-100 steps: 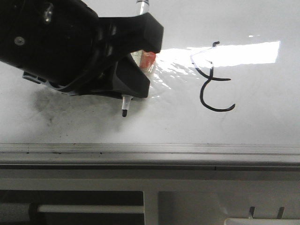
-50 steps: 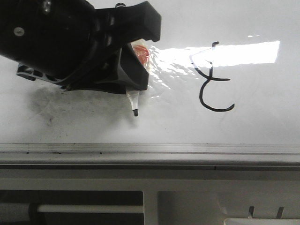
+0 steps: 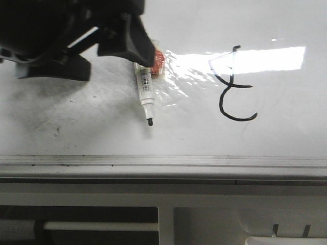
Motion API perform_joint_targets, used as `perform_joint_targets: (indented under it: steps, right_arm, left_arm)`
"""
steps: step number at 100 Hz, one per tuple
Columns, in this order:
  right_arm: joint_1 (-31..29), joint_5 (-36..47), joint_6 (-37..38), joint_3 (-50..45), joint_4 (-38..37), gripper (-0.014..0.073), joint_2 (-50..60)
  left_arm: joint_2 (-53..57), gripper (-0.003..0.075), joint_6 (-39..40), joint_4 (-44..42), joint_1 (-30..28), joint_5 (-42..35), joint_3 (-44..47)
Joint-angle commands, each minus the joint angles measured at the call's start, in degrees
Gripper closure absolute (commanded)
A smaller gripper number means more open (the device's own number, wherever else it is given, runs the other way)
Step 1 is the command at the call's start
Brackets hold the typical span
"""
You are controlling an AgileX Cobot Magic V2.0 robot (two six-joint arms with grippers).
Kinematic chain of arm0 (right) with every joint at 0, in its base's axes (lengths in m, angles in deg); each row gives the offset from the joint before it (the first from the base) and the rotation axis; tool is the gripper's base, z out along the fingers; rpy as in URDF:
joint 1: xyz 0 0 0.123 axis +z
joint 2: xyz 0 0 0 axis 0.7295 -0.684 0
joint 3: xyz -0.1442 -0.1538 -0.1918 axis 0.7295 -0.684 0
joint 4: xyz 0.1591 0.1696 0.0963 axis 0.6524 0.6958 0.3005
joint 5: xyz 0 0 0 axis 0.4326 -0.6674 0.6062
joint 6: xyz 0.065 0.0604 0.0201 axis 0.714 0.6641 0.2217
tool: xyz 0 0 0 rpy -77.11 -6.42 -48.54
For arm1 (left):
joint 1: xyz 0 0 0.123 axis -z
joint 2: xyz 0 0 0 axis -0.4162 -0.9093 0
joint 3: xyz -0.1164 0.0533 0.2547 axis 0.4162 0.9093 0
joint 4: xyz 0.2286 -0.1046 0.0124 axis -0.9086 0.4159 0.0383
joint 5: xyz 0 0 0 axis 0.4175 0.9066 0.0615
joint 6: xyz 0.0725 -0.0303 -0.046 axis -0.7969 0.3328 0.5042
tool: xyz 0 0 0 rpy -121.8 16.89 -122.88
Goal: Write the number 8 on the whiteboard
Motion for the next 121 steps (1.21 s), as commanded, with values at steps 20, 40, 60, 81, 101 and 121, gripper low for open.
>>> perform_joint_targets:
  steps: [20, 40, 60, 81, 101, 121]
  right_arm:
    - [-0.4, 4.9, 14.1, -11.8, -19.1, 0.0657, 19.2]
    - [-0.4, 4.4, 14.1, -21.1, -23.7, 0.0657, 34.1]
    - [-0.5, -4.4, 14.1, -21.2, -24.1, 0.0657, 29.8]
    - [-0.5, -4.8, 14.1, -21.2, -24.1, 0.0657, 29.7]
    - [-0.5, -4.8, 14.1, -21.2, -24.1, 0.0657, 29.7]
    - [-0.5, -4.8, 14.1, -21.2, -24.1, 0.0657, 29.7]
  left_arm:
    - [20.8, 0.0179, -1.5, -0.1, 6.7, -8.6, 8.5]
    - [38.1, 0.0554, -1.5, -0.1, 9.9, -8.5, 17.9]
    - [50.8, 0.0741, -1.5, 0.7, 10.5, -7.8, 23.8]
    - [54.9, 0.0741, -1.5, 0.7, 10.5, -7.6, 26.1]
    - [54.9, 0.0741, -1.5, 0.7, 10.5, -7.5, 26.3]
    - [54.9, 0.0741, -1.5, 0.7, 10.5, -7.5, 26.3]
